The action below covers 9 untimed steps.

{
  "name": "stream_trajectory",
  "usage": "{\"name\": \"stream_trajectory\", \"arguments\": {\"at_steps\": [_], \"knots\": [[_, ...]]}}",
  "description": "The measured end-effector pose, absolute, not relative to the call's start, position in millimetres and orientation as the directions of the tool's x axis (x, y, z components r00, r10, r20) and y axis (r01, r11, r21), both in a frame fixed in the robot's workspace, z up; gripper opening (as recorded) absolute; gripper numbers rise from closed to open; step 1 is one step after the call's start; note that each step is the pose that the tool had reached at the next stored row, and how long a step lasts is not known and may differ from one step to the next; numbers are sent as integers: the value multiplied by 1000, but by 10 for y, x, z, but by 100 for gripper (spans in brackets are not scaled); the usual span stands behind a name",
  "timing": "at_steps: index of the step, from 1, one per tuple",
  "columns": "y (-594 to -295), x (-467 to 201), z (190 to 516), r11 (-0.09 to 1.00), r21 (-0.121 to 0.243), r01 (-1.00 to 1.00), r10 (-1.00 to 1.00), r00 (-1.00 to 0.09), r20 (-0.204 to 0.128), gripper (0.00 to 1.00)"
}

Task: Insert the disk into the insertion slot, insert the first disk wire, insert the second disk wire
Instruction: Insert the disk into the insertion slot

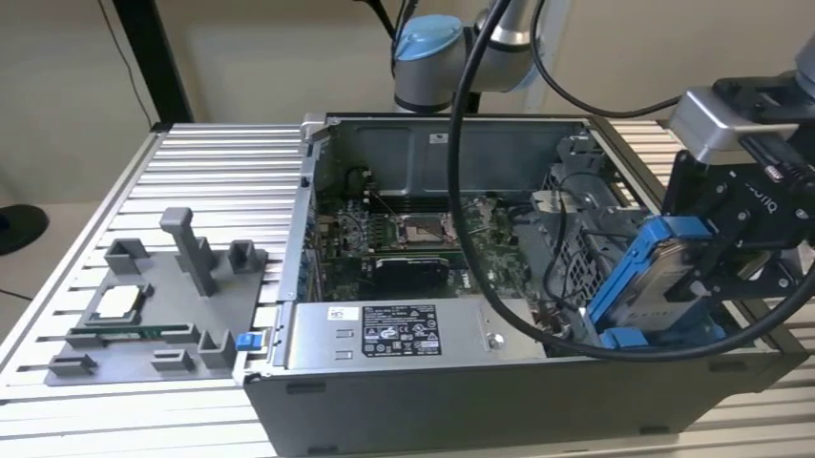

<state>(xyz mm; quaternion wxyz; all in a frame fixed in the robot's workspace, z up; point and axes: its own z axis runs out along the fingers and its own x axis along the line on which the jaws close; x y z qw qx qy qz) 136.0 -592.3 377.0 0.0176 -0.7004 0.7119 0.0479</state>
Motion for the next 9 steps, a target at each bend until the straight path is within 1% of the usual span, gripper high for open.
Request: {"name": "stream_trajectory", "arguments": {"at_steps": [9], "knots": [[-5923, 1360, 3748, 14, 44, -999, -996, -18, -92, 0]]}}
